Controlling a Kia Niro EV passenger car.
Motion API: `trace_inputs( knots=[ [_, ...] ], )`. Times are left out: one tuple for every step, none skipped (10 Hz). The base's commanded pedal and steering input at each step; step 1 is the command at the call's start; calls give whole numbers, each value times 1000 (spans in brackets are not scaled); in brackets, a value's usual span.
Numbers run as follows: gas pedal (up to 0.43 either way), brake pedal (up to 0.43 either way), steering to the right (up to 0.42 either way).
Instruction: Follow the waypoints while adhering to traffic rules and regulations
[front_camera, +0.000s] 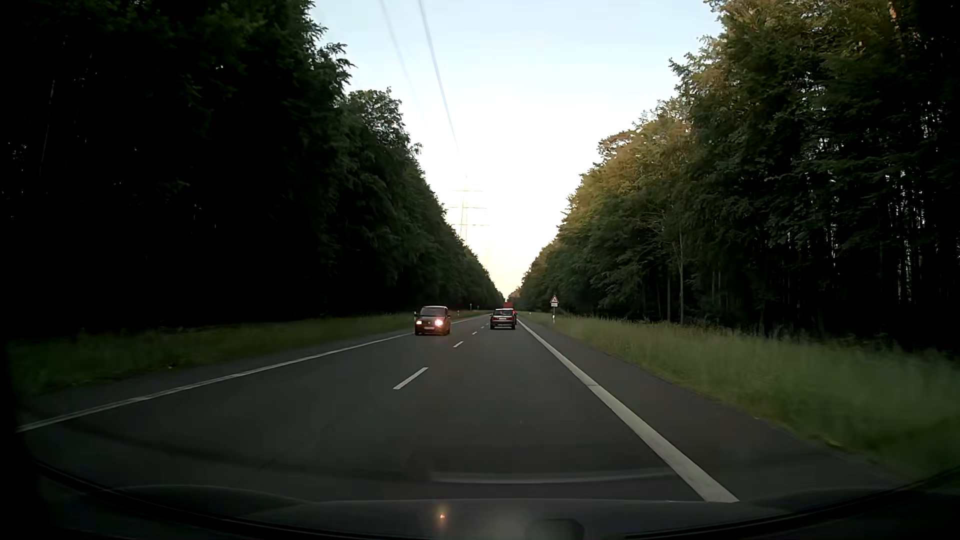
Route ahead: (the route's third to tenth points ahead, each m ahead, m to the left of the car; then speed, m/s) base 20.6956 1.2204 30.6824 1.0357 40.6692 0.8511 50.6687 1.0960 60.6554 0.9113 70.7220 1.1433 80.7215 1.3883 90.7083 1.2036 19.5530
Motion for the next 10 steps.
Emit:
trace_inputs(
  knots=[
    [67,24,1],
    [67,24,1],
    [67,18,2],
    [67,24,1],
    [67,24,1],
    [67,18,1],
    [67,18,1],
    [67,24,1],
    [67,24,1],
    [67,18,1]
  ],
)
